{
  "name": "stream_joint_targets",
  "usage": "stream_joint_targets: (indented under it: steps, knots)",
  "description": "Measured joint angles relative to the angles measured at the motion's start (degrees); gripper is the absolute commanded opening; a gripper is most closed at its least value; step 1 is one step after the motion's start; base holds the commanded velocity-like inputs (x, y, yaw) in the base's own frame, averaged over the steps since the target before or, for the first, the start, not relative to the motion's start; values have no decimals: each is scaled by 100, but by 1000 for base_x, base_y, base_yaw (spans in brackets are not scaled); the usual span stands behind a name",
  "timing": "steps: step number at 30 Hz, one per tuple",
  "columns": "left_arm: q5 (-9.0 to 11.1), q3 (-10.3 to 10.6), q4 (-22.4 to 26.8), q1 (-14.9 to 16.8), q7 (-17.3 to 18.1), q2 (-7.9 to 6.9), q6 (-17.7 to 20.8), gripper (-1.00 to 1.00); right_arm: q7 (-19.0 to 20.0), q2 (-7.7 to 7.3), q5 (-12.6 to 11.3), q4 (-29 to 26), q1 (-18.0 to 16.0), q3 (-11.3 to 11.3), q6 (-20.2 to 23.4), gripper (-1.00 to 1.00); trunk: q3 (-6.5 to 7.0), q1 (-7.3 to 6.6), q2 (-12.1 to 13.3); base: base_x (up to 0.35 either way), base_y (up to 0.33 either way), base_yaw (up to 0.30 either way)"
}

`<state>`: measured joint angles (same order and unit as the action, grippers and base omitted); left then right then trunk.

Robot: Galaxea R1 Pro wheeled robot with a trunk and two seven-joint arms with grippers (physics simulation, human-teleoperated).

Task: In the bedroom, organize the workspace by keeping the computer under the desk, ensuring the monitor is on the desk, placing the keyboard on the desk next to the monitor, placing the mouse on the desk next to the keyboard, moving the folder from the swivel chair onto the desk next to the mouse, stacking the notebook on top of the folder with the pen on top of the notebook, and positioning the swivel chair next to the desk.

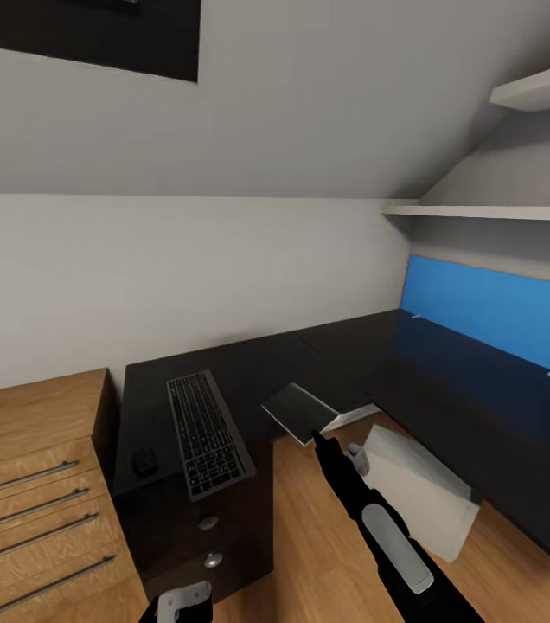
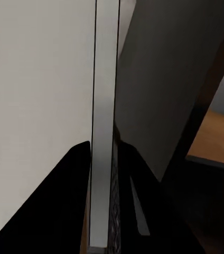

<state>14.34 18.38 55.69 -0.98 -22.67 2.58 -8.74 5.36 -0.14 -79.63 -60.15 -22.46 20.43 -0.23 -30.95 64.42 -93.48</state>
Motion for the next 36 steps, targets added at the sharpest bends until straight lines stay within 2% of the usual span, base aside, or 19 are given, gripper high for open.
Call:
stream_joint_targets:
  steps: [9,10,11,14,18,22,26,28,32,36]
  knots:
    - [7,-4,86,0,-7,-30,-1,100,-28,2,7,187,0,-19,-38,-100,0,2,0,35,0,0]
    - [33,-5,190,1,-8,-203,16,100,-33,16,6,278,1,-36,-139,-100,0,2,0,1,0,0]
    - [44,-3,208,0,-6,-284,18,100,-32,20,6,294,1,-41,-213,-100,0,2,0,1,0,0]
    - [54,-12,221,-9,5,-365,14,100,-35,23,3,308,1,-46,-321,-100,0,2,0,0,0,0]
    - [64,-13,219,-256,11,-591,-7,100,-46,30,1,319,1,-38,-456,-100,0,2,0,0,0,0]
    - [78,-25,-16,-483,14,-705,-35,100,-49,33,4,310,1,-31,-483,-100,-1,2,0,0,0,0]
    - [77,-39,-414,-567,16,-727,-153,100,-43,33,-10,304,1,-35,-488,-100,0,2,0,0,0,0]
    - [75,-29,-562,-595,19,-718,-375,100,-29,34,-17,294,1,-55,-487,-100,0,2,0,0,0,0]
    - [70,-16,-693,-617,26,-712,-713,100,-14,39,-29,284,1,-132,-486,-100,0,2,0,0,0,0]
    - [70,-23,-726,-622,19,-714,-806,100,-12,62,-29,303,1,-158,-494,-100,0,2,0,0,-76,0]
